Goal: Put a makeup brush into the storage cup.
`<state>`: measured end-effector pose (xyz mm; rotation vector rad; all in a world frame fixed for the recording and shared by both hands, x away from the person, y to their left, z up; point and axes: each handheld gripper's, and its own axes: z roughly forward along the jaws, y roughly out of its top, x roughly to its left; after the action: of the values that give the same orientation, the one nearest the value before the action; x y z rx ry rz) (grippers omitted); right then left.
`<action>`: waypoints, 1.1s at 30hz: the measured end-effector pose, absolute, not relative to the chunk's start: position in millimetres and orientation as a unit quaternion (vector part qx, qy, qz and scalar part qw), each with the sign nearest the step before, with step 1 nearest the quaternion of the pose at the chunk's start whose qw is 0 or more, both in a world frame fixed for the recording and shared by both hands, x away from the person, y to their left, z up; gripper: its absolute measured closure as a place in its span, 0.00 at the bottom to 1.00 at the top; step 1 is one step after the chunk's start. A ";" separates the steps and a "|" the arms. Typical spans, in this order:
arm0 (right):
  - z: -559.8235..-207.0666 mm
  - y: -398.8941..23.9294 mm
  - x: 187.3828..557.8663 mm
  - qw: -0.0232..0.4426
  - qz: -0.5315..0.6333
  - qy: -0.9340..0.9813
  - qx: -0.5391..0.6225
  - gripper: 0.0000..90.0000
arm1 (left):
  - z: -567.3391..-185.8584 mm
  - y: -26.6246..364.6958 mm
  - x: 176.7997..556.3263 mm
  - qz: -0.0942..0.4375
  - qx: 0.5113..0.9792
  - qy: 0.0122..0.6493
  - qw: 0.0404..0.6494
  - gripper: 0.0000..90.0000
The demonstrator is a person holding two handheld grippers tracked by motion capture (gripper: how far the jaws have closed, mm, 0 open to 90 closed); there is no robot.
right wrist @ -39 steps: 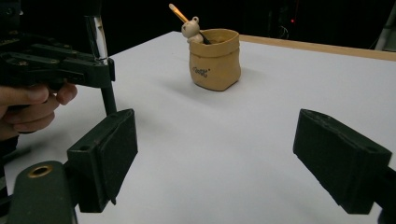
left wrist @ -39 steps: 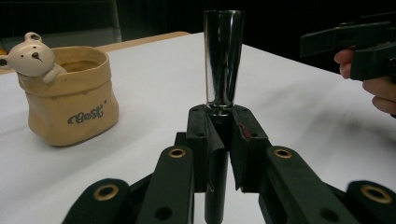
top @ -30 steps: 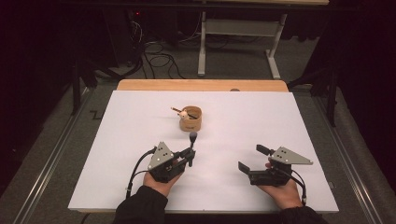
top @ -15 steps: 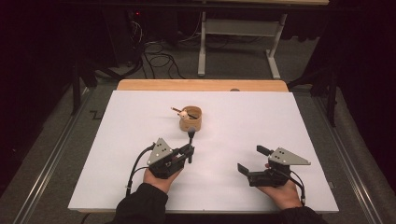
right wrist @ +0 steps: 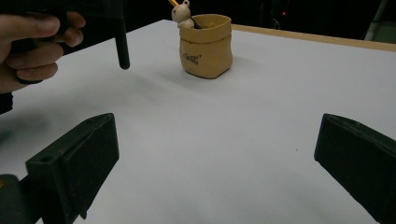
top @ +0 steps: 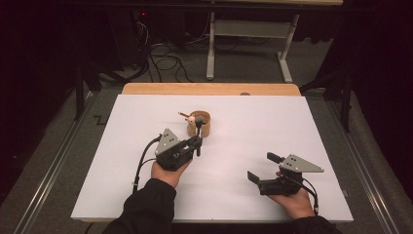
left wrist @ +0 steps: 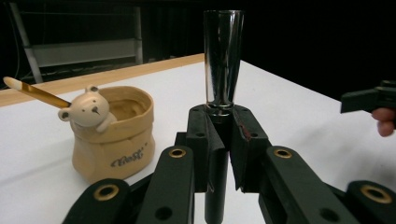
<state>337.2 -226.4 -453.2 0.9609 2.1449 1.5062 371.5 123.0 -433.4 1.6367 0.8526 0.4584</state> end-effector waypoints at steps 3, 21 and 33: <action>-453.2 -226.9 337.6 0.176 0.530 0.757 0.340 0.01 | -431.8 123.0 377.9 0.200 0.700 0.368 0.579 0.88; -452.9 -228.0 337.9 0.171 0.530 0.758 0.339 0.02 | -421.0 120.8 413.9 0.216 0.681 0.391 0.580 0.88; -453.4 -227.5 338.5 0.167 0.533 0.757 0.340 0.02 | -412.4 119.4 435.9 0.222 0.673 0.402 0.579 0.88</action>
<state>338.5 -227.5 -453.4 0.9677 2.1547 1.5158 435.9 119.4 -412.4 1.5745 0.9406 0.5203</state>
